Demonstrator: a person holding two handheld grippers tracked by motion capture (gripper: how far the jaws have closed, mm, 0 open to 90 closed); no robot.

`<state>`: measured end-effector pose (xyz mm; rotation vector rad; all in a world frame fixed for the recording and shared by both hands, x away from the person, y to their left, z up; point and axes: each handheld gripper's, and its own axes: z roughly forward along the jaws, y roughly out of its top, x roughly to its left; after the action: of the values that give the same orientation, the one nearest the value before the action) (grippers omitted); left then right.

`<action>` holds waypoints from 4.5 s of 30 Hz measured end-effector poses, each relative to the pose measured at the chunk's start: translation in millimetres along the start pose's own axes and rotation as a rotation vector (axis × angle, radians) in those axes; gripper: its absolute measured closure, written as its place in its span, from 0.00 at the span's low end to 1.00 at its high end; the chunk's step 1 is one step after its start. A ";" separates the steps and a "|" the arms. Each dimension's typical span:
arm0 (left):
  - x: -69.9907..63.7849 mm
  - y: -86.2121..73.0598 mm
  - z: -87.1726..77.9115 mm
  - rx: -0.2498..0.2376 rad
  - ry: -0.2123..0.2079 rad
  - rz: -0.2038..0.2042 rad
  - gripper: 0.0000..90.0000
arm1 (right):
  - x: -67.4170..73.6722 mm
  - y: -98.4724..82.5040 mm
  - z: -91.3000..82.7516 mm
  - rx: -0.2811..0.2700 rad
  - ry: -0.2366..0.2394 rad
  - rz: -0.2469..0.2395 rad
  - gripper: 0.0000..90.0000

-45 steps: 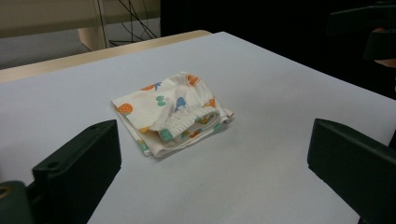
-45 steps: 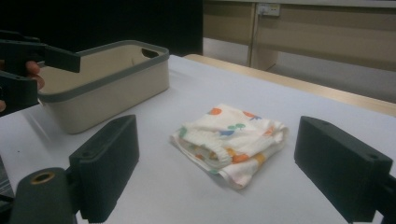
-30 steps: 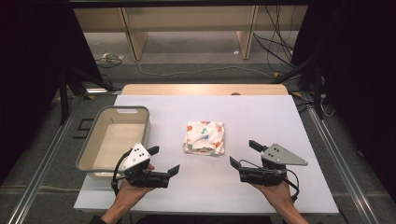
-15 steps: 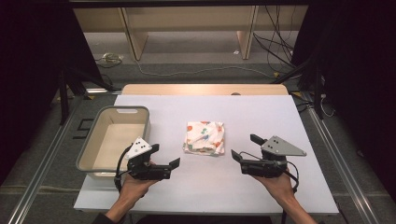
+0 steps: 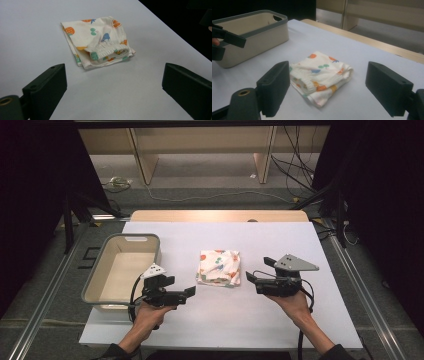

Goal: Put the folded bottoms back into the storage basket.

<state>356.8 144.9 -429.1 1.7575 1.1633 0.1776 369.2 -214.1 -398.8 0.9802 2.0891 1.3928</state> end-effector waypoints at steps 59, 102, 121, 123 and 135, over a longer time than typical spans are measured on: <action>38.3 17.8 101.5 0.253 0.066 -0.263 0.17 | -69.2 -6.6 117.1 0.282 0.013 0.155 0.29; 34.1 22.9 120.4 0.288 0.011 -0.275 0.88 | -81.2 6.0 178.7 0.474 0.033 0.260 0.37; 31.3 25.4 115.1 0.277 -0.023 -0.251 0.89 | -74.3 7.0 186.4 0.532 0.050 0.297 0.87; 31.2 27.3 113.1 0.274 -0.029 -0.249 0.90 | -72.2 10.4 183.2 0.524 0.057 0.287 0.88; 29.0 38.5 89.9 0.241 -0.072 -0.227 0.90 | -58.3 30.6 165.8 0.440 0.075 0.283 0.89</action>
<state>447.9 107.3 -455.2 1.8046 1.3644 -0.1670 531.4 -150.7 -437.4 1.4650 2.4474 1.1241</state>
